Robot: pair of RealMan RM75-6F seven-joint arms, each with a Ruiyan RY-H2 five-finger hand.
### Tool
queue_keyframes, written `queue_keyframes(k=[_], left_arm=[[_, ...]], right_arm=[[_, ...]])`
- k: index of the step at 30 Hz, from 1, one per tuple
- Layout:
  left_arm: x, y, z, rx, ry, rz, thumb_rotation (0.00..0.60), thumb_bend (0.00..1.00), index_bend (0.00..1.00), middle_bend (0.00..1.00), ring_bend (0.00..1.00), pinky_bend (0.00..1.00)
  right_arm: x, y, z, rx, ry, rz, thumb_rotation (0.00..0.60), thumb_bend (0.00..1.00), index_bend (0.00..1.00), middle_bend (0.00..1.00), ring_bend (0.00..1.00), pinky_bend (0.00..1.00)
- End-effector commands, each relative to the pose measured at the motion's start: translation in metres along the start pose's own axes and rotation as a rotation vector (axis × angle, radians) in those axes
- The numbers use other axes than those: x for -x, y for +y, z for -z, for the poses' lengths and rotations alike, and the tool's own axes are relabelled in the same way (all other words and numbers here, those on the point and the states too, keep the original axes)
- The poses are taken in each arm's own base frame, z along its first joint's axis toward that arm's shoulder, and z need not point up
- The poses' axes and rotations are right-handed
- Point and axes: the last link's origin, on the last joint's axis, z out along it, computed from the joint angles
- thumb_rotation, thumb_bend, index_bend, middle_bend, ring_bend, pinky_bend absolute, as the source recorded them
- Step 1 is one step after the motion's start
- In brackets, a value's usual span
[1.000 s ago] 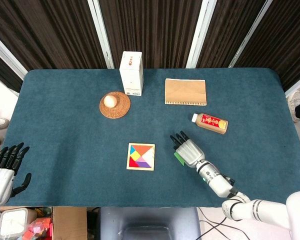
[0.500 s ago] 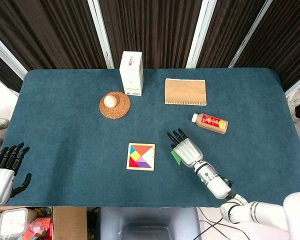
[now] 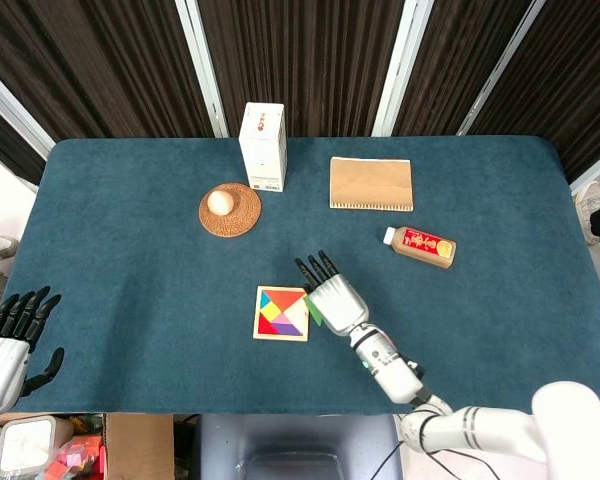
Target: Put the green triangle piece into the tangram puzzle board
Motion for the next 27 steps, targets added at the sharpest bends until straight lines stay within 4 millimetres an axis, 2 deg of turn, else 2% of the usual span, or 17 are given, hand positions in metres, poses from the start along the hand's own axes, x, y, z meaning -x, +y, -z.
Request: queue_keyframes(k=[1,8,27], left_arm=[[0.0,-0.001,0.001,0.001,0.0,0.002,0.6,0.46,0.0,0.0,0.0,0.05],[-0.002,-0.001,0.003,0.003,0.003,0.003,0.6,0.46,0.0,0.0,0.0,0.05],[-0.003,-0.001,0.004,0.01,0.004,0.005,0.6,0.46,0.0,0.0,0.0,0.05]], right_arm=[[-0.004,-0.015,-0.012,-0.005,0.014,0.025,0.6,0.44,0.68,0.08,0.0,0.0],[0.001,-0.032,-0.018,-0.027,0.011,0.096,0.6,0.44,0.68,0.08,0.0,0.0],[0.012,-0.04,-0.018,-0.038,-0.013,0.132,0.6,0.44,0.68,0.08,0.0,0.0]])
